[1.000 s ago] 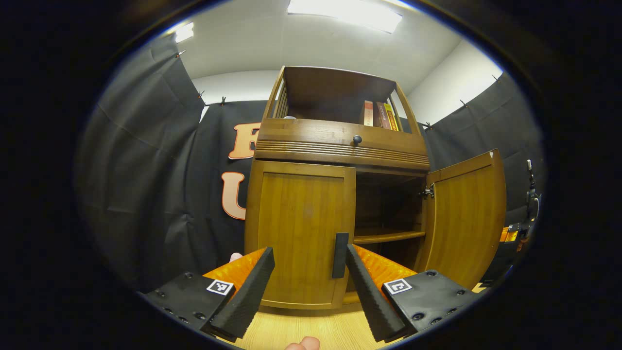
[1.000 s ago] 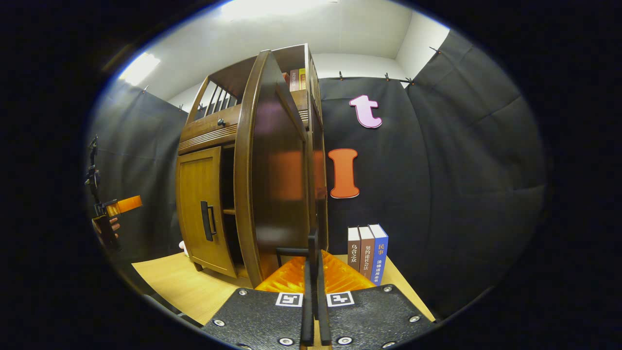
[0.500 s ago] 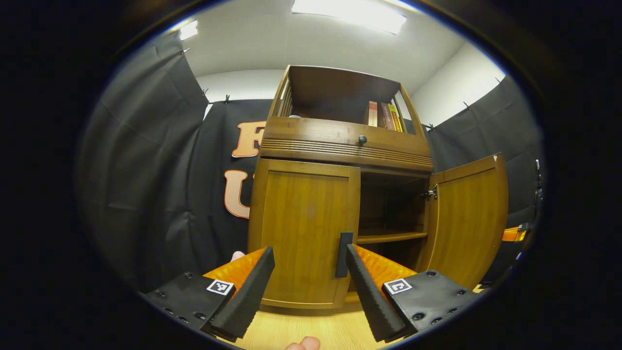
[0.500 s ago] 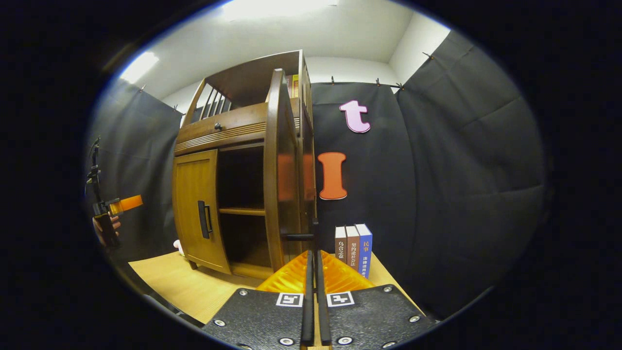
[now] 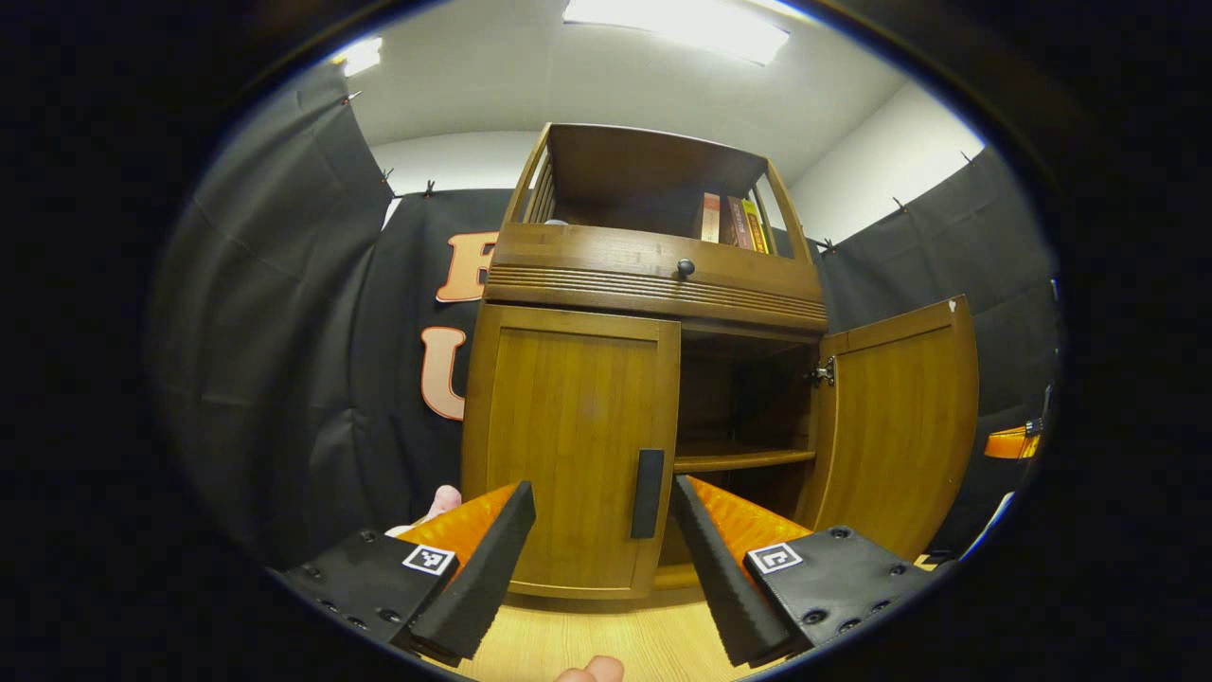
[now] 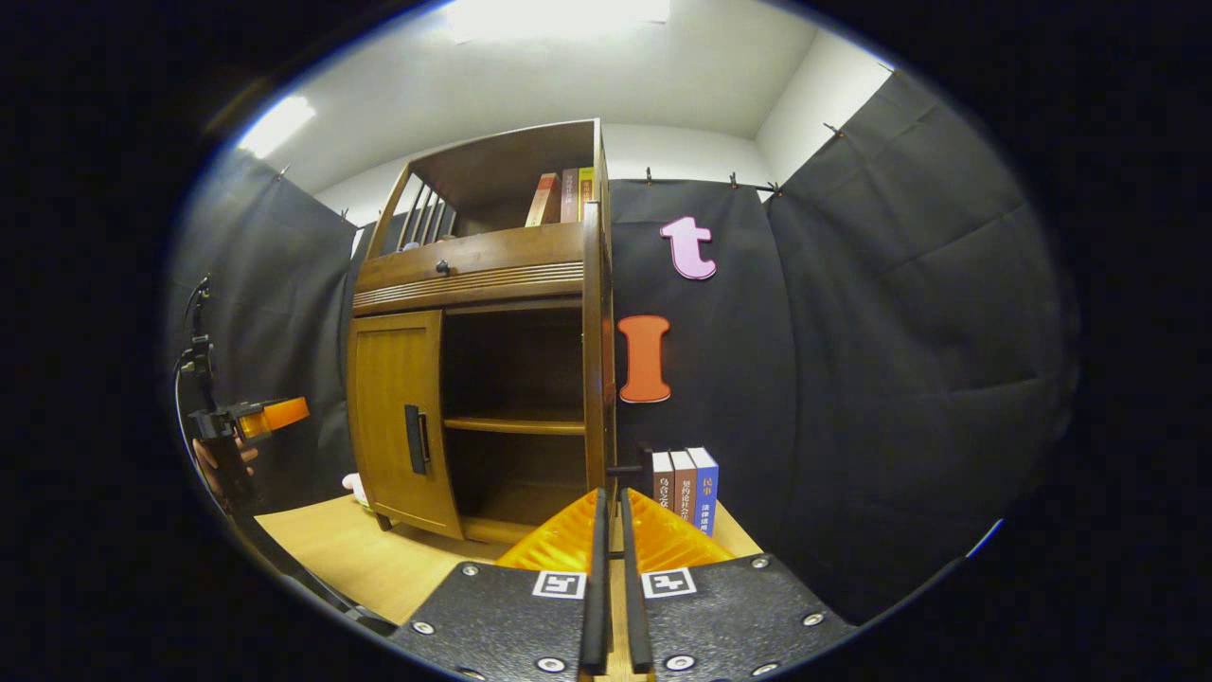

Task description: Open the right door of the double-door shoe cabinet with the right hand, and open the left door with the left hand.

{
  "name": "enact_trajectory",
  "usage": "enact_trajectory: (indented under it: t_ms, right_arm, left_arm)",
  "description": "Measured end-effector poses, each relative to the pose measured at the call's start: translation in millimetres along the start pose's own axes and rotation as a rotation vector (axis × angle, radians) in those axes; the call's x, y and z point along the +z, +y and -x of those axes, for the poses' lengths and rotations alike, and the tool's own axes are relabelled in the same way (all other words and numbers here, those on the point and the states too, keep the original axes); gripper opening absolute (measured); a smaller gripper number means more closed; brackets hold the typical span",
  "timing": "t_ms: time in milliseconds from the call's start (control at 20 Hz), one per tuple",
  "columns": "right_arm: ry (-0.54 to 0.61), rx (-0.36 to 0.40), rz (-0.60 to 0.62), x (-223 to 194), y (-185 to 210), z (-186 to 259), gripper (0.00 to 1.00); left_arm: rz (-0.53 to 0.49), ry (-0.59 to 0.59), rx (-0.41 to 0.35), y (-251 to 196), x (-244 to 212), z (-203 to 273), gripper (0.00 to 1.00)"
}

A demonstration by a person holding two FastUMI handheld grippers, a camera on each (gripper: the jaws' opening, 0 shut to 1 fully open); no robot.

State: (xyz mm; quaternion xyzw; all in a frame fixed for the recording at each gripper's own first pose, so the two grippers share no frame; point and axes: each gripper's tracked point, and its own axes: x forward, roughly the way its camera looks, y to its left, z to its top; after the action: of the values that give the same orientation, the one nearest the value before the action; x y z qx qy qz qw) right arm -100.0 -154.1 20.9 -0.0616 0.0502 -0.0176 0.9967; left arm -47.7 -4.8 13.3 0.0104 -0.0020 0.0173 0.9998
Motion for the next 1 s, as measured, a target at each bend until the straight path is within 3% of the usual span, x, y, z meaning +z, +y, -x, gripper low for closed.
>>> enact_trajectory:
  t_ms: [200, 250, 400, 600, 650, 850, 1000]
  right_arm:
    - [0.018, -0.021, 0.029, -6, 7, -4, 0.56]
    - [0.024, -0.034, 0.022, -7, 7, -4, 0.55]
    - [0.016, -0.038, -0.017, -9, 12, -4, 0.96]
    - [0.013, -0.026, -0.029, -12, 16, -2, 0.92]
    - [0.008, -0.028, -0.022, -11, 16, 0, 0.92]
    - [-0.012, -0.02, -0.001, -7, 21, 3, 0.92]
    - [-0.02, 0.004, -0.008, -5, 27, 5, 0.92]
  left_arm:
    - [-0.018, 0.008, -0.009, -5, -1, -3, 0.93]
    - [-0.021, 0.014, -0.015, -7, -4, -6, 0.93]
    - [-0.029, 0.061, -0.021, -12, -23, -17, 0.96]
    - [0.03, 0.106, -0.058, -26, -41, -41, 0.93]
    - [0.036, 0.115, -0.064, -30, -43, -50, 1.0]
    - [0.06, 0.151, -0.101, -50, -61, -95, 0.97]
    - [0.084, 0.165, -0.078, -47, -80, -125, 0.96]
